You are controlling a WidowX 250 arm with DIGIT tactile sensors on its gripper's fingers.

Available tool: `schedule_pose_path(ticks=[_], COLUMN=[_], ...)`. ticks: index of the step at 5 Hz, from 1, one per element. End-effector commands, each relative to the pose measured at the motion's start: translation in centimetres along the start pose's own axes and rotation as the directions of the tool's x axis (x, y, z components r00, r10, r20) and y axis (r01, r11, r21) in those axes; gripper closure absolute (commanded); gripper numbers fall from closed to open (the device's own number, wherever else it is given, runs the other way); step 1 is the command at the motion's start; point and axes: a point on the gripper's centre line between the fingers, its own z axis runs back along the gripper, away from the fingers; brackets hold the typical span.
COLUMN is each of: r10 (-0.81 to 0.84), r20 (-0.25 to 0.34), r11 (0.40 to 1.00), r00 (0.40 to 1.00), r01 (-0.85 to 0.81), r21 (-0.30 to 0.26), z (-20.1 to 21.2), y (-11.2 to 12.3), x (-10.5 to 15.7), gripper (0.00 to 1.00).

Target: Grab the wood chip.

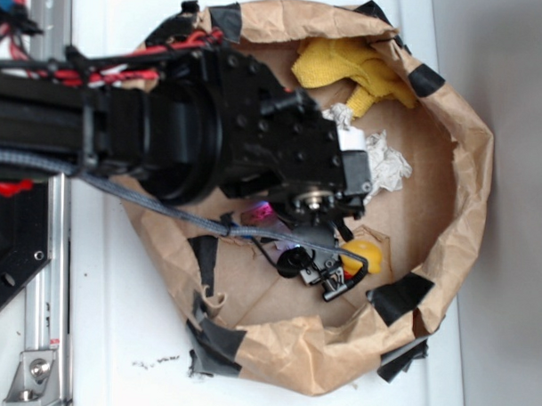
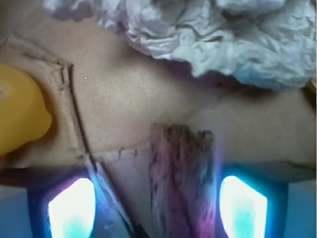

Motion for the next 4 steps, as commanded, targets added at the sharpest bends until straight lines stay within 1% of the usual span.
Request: schedule_pose_path(ticks=[1, 2, 4], r10=[-0.041, -0.074, -0.081], r20=[0.068, 0.106, 0.118], r11=[0.998, 0.994, 0.994], r00=[0.997, 0.992, 0.99], r01=[0.044, 0.082, 0.09], r21=[-0.045, -0.074, -0.068], z=[-3.1, -1.2, -0.1], y=[2.5, 2.8, 3.1], x=[0.7, -0.7, -0.9], gripper=[0.74, 1.0, 1.0])
